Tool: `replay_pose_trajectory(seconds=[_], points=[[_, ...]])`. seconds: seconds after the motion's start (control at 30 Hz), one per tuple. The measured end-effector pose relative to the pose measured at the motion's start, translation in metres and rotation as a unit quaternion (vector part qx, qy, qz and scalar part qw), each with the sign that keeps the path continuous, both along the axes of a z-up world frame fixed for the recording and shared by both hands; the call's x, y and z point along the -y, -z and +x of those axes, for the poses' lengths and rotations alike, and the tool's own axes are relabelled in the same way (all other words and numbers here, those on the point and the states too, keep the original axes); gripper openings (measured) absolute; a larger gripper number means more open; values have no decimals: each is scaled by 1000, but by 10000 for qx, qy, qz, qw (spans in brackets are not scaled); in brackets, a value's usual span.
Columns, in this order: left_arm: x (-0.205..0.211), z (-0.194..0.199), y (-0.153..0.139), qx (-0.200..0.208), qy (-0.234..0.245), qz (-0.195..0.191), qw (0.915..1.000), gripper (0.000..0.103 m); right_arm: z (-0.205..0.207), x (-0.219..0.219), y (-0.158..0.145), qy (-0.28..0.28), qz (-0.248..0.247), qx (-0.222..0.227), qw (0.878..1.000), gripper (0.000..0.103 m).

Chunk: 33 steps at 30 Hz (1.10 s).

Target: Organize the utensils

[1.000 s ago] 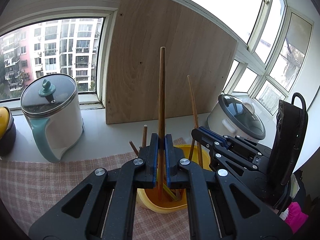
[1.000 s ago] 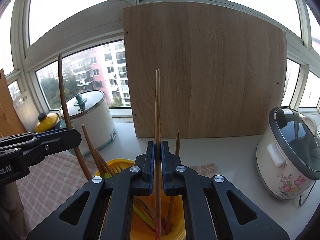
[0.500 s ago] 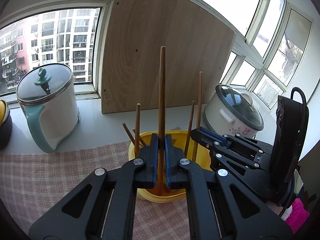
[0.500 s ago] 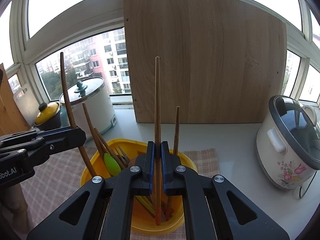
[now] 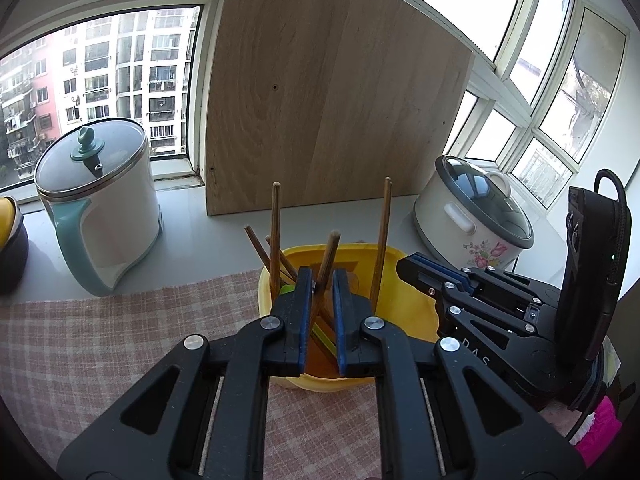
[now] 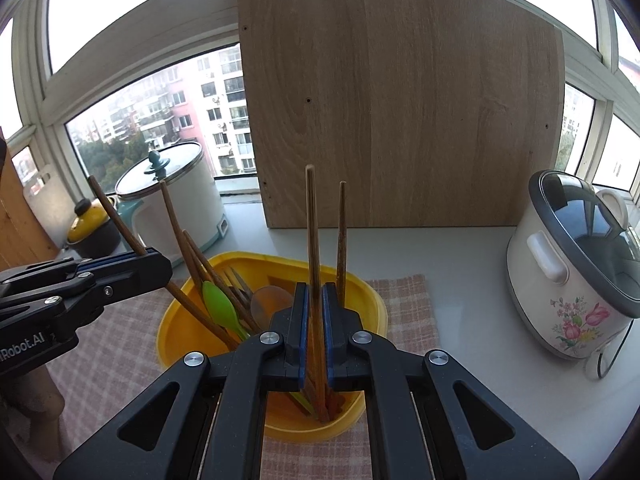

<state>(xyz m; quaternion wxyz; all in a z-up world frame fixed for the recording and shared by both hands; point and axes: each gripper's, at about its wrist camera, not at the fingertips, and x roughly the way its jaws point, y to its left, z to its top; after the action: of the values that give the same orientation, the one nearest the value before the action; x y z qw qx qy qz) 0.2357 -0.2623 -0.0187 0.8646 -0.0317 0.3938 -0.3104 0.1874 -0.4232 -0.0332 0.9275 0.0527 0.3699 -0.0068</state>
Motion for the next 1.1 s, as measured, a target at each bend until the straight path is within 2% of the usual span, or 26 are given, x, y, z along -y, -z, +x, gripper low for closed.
replay_pose_trajectory(seconds=[0.03, 0.13, 0.83, 0.97, 1.1], points=[[-1, -1, 0, 14, -7, -1, 10000, 20, -1, 0, 0, 12, 17, -2, 10000, 12], [-3, -5, 0, 34, -14, 8, 10000, 22, -5, 1, -1, 48, 57, 34, 10000, 29], [-34, -42, -13, 279, -69, 3, 9996, 22, -43, -20, -17, 124, -35, 204, 9997, 29], [-43, -51, -18, 330, -73, -42, 9994, 22, -50, -28, -22, 144, -73, 266, 9995, 37], [-52, -62, -23, 427, -74, -9, 9991, 22, -58, -34, -27, 173, -73, 307, 9994, 38]])
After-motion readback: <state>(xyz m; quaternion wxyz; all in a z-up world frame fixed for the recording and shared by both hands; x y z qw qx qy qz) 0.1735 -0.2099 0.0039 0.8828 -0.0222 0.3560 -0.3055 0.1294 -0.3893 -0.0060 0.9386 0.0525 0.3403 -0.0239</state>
